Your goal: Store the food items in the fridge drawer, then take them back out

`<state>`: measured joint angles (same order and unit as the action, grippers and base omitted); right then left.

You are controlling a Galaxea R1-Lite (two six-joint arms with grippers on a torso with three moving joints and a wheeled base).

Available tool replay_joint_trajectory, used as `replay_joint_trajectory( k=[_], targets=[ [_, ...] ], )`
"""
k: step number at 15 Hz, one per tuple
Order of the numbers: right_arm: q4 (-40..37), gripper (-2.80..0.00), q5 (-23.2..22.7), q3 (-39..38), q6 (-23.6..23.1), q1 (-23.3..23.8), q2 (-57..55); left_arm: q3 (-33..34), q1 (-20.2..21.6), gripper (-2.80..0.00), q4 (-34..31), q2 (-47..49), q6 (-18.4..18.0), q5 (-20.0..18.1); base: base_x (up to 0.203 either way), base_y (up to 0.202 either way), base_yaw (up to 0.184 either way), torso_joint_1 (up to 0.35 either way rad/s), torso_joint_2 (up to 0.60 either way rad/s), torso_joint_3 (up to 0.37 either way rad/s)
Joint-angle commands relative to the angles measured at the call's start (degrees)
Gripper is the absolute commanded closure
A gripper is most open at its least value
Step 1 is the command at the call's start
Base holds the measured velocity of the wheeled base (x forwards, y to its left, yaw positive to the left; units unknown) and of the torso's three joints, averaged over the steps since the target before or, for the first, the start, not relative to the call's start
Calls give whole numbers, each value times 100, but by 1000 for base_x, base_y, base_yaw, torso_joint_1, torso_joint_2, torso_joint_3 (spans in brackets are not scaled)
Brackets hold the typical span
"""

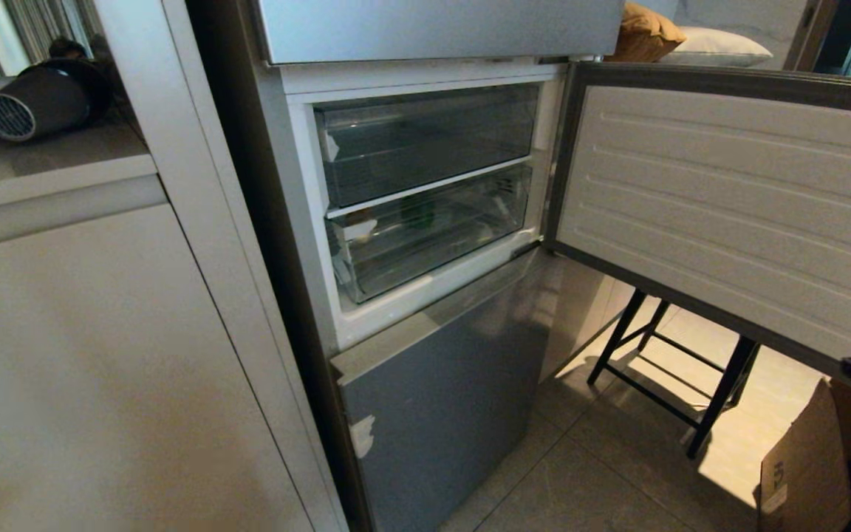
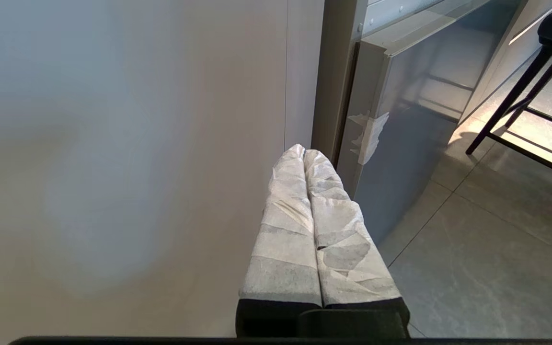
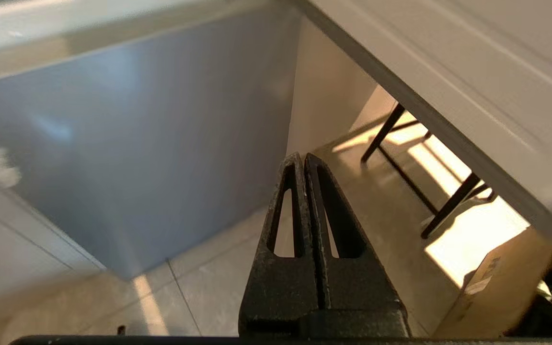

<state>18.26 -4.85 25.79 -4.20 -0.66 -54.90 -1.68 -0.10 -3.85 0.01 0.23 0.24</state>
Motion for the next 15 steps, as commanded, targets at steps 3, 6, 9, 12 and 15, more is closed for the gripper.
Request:
replay_joint_trajectory(
  k=[3,6,9,12,15],
  targets=[
    [1639,0,-21,512,-258,-180,-2971,1,1,0,-1,-1,3,2,0,0,0,0,0,0],
    [2855,0,2,972,-423,-1304,-3970,-8,1,0,-1,-1,3,2,0,0,0,0,0,0],
    [3192,0,445,1788,-560,-2051,-4881,-8,1,0,-1,-1,3,2,0,0,0,0,0,0],
    [3457,0,659,2421,-740,-2396,-5584,-8,1,0,-1,-1,3,2,0,0,0,0,0,0],
    [4263,0,652,3016,-912,-2507,-6492,-7,1,0,-1,-1,3,2,0,0,0,0,0,0]
  ],
)
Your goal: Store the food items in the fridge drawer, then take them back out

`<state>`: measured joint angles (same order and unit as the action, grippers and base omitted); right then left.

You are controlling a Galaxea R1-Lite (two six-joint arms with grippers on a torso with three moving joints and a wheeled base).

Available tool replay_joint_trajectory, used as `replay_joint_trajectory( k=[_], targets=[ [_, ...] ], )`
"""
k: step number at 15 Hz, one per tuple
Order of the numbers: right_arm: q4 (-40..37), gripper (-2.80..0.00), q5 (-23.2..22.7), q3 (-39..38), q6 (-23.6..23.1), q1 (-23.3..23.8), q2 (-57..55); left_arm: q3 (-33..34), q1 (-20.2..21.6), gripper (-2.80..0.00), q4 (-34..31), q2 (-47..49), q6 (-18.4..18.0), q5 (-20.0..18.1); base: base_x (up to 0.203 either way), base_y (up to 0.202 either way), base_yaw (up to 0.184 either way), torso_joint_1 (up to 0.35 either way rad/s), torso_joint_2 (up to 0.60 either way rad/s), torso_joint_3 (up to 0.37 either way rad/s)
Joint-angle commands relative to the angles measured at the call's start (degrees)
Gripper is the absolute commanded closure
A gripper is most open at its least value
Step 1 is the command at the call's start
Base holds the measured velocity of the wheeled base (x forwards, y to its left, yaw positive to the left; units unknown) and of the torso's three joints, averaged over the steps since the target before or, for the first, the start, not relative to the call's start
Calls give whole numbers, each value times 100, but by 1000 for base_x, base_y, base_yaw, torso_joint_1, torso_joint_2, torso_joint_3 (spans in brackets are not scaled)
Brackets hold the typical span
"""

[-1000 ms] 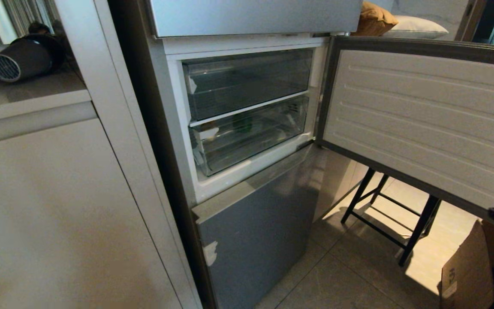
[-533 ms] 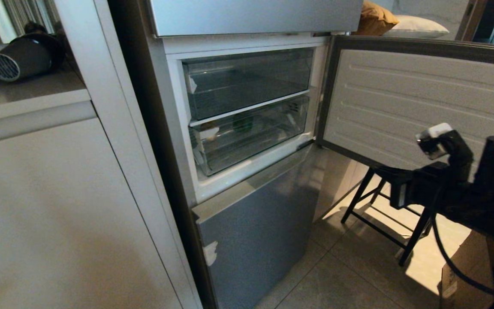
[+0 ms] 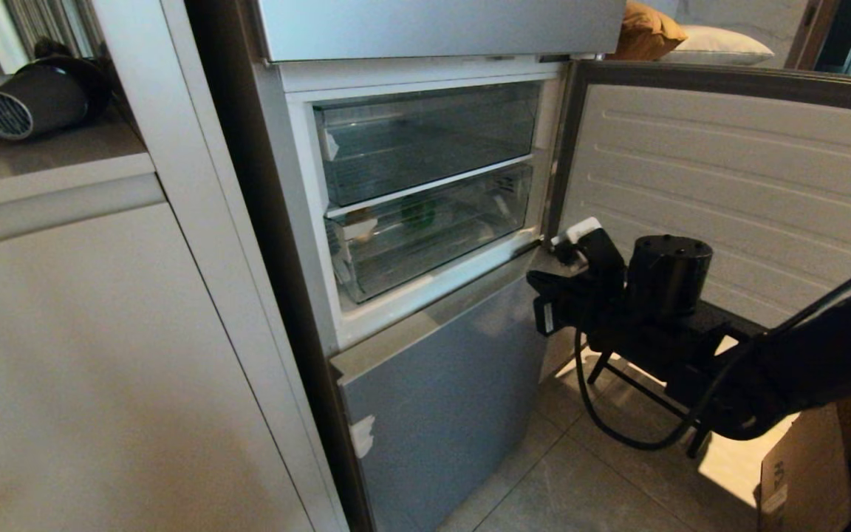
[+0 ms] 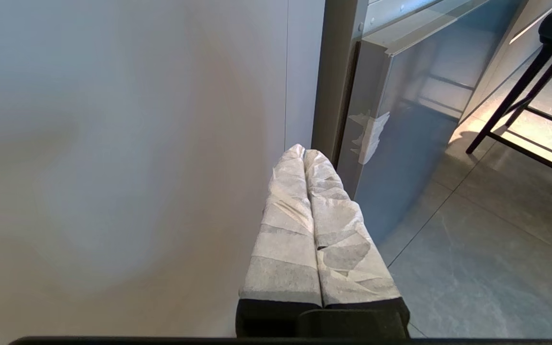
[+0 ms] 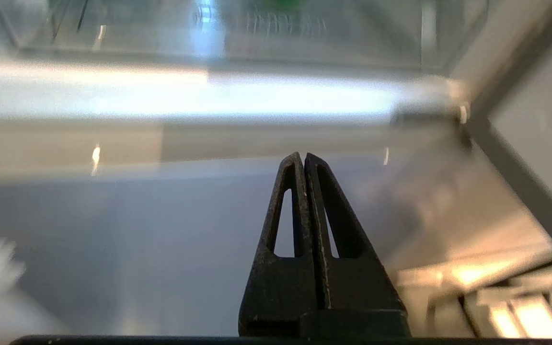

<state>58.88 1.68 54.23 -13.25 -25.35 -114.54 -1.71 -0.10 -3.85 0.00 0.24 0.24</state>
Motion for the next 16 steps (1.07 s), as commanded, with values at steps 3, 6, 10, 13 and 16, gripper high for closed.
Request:
replay_joint_trajectory(
  k=[3,6,10,13,16],
  targets=[
    [1500,0,20,1020,-589,-38,-1541,4,1,0,-1,0,2,2,0,0,0,0,0,0],
    [1732,0,10,1484,-1036,-51,-1711,3,1,0,-1,0,2,2,0,0,0,0,0,0],
    [1627,0,-35,2207,-1100,-17,-2024,3,1,0,-1,0,2,2,0,0,0,0,0,0],
    [1580,0,-45,2965,-1114,18,-2302,-5,1,0,-1,0,2,2,0,0,0,0,0,0],
    [1368,0,-53,3653,-1337,35,-2571,3,1,0,-1,0,2,2,0,0,0,0,0,0]
  ],
)
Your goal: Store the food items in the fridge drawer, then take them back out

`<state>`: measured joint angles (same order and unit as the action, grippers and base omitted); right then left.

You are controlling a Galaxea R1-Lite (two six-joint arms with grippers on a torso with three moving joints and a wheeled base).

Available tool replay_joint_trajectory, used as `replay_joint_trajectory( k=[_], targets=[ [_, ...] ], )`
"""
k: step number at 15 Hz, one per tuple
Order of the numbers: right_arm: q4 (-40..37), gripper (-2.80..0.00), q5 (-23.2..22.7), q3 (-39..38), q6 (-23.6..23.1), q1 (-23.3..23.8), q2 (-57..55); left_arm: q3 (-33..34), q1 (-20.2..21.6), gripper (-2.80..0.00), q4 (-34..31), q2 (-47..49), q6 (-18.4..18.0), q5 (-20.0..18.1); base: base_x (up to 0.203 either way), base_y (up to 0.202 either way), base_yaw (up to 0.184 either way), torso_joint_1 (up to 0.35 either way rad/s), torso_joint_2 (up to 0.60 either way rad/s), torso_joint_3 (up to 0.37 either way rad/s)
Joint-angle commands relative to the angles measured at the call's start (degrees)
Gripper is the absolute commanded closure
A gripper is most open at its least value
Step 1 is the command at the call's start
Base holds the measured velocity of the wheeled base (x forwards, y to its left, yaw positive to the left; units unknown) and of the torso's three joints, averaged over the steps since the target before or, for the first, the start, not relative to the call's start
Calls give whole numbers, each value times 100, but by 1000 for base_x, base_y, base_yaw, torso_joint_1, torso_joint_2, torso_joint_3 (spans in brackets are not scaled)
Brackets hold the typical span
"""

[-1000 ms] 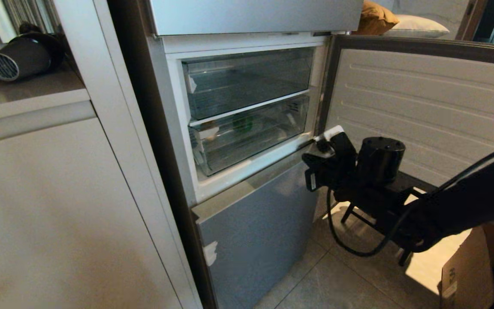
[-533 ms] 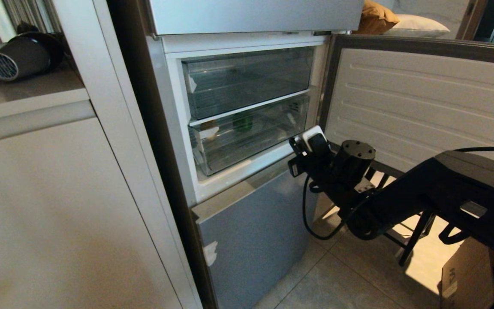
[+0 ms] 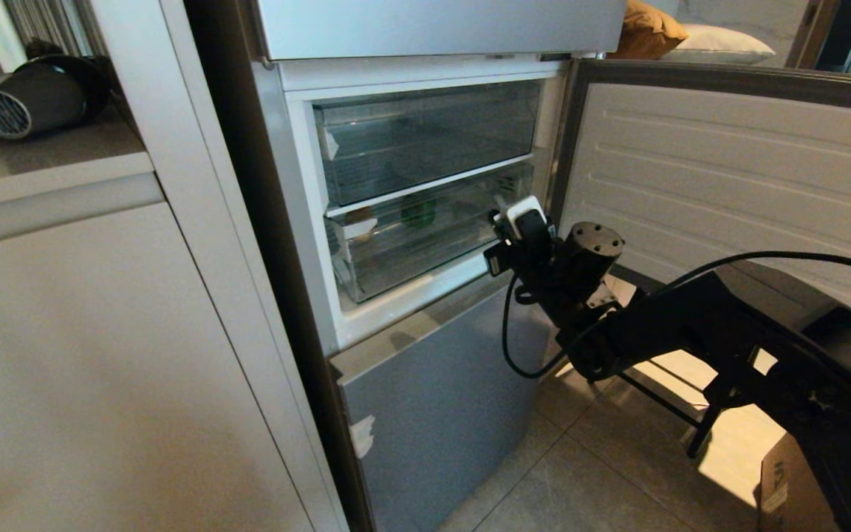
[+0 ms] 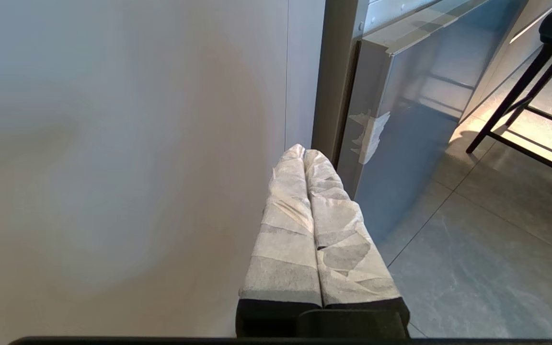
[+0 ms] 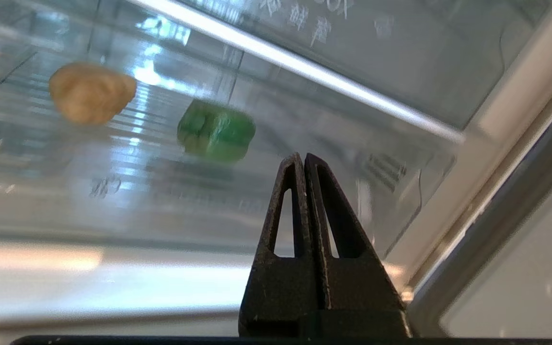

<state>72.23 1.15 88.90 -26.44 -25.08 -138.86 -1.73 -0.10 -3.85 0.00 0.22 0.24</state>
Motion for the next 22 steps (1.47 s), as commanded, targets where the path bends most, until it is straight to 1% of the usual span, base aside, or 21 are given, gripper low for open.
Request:
replay_joint_trajectory(
  k=[1,5,7,9,11,12,13,14,15,16,17,19,20,22],
  targets=[
    [-26,0,-1,391,-57,15,-246,5,1,0,-1,0,4,2,0,0,0,0,0,0],
    [-197,0,-33,1106,-234,20,-611,-3,1,0,-1,0,4,2,0,0,0,0,0,0],
    [-191,0,-79,1121,-248,4,-634,5,1,0,-1,0,4,2,0,0,0,0,0,0],
    [-105,0,-294,1049,-253,-70,-634,-3,1,0,-1,0,4,2,0,0,0,0,0,0],
    [43,0,-584,1048,-249,-249,-630,6,1,0,-1,0,4,2,0,0,0,0,0,0],
    [80,0,-618,1057,-262,-340,-617,-2,1,0,-1,0,4,2,0,0,0,0,0,0],
    [95,0,-636,1058,-391,-400,-595,0,1,0,-1,0,4,2,0,0,0,0,0,0],
    [98,0,-720,1055,-624,-452,-576,-3,1,0,-1,0,4,2,0,0,0,0,0,0],
    [81,0,-808,1076,-722,-489,-581,-2,1,0,-1,0,4,2,0,0,0,0,0,0],
    [74,0,-782,1102,-737,-524,-599,-3,1,0,-1,0,4,2,0,0,0,0,0,0],
    [66,0,-636,1113,-744,-550,-622,6,1,0,-1,0,4,2,0,0,0,0,0,0],
    [64,0,-116,1113,-757,-566,-609,-3,1,0,-1,0,4,2,0,0,0,0,0,0],
    [57,0,7,1106,-760,-568,-556,3,1,0,-1,0,4,2,0,0,0,0,0,0],
    [37,0,67,1086,-688,-560,-467,-2,1,0,-1,0,4,2,0,0,0,0,0,0]
  ],
)
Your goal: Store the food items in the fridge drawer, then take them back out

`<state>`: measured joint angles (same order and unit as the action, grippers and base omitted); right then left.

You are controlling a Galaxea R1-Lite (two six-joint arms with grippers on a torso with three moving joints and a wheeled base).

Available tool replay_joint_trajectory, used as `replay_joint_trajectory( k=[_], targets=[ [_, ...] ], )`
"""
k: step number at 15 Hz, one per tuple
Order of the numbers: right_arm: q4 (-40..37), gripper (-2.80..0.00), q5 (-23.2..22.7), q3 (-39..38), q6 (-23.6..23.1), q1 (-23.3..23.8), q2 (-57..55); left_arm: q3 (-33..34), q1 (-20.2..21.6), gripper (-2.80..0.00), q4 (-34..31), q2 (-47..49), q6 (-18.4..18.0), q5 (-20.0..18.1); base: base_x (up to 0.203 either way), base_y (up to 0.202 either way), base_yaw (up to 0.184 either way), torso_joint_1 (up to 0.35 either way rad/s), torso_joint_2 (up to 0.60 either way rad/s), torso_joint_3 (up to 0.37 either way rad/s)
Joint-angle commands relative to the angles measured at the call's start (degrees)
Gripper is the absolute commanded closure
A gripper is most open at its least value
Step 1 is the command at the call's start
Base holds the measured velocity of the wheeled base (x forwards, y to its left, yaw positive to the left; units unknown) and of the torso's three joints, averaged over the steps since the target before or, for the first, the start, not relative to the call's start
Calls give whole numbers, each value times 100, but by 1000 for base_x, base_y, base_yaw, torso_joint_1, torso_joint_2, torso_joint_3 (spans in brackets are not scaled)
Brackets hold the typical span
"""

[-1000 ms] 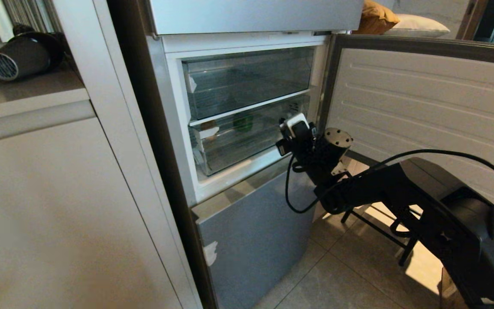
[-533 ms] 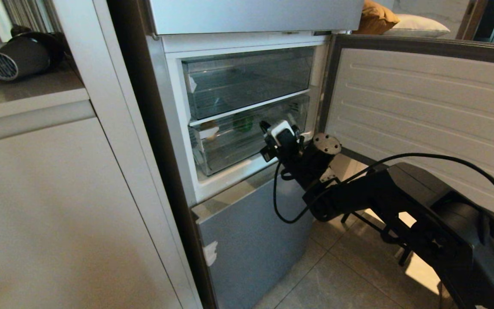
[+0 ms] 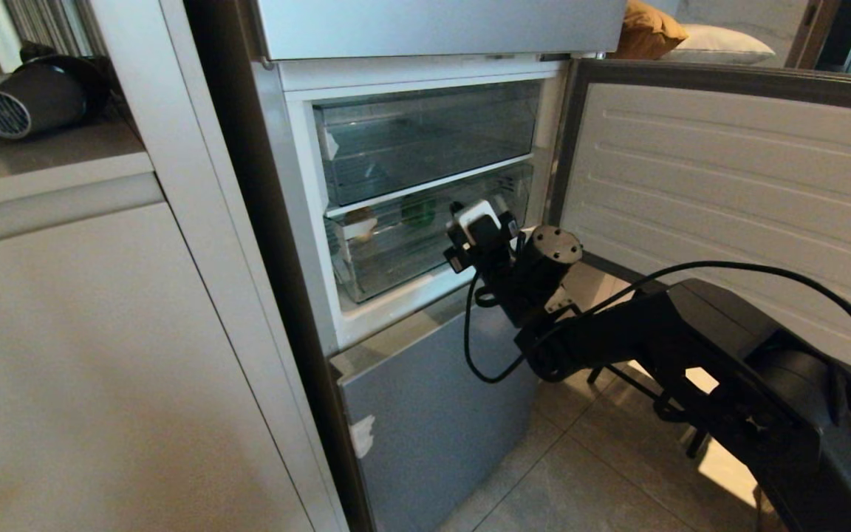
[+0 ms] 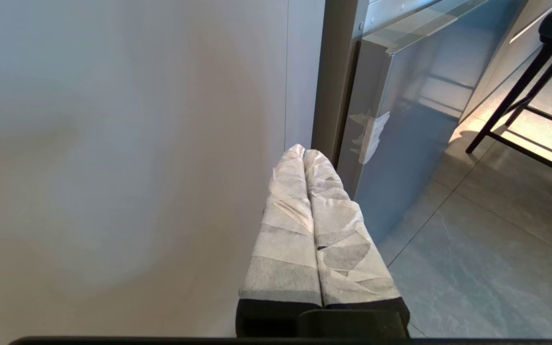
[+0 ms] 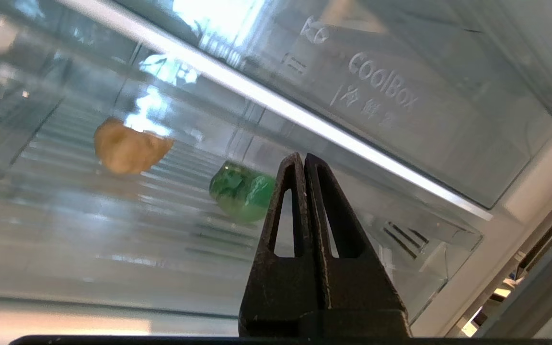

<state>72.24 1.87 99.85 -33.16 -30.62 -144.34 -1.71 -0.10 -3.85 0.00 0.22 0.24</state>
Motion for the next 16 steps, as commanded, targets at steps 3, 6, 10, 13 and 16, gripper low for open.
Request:
replay_joint_trajectory(
  k=[3,6,10,13,16],
  targets=[
    [44,0,82,139,-22,71,121,4,1,0,-1,0,4,2,0,0,0,0,0,0],
    [80,0,59,479,-1,293,137,3,1,0,-1,0,4,2,0,0,0,0,0,0],
    [79,0,71,536,-29,411,351,-5,1,0,-1,0,4,2,0,0,0,0,0,0],
    [96,-280,67,493,-59,461,476,-5,1,0,-1,0,4,2,0,0,0,0,0,0],
    [136,-280,24,474,-59,505,486,-5,1,0,-1,0,4,2,0,0,0,0,0,0]
  ],
)
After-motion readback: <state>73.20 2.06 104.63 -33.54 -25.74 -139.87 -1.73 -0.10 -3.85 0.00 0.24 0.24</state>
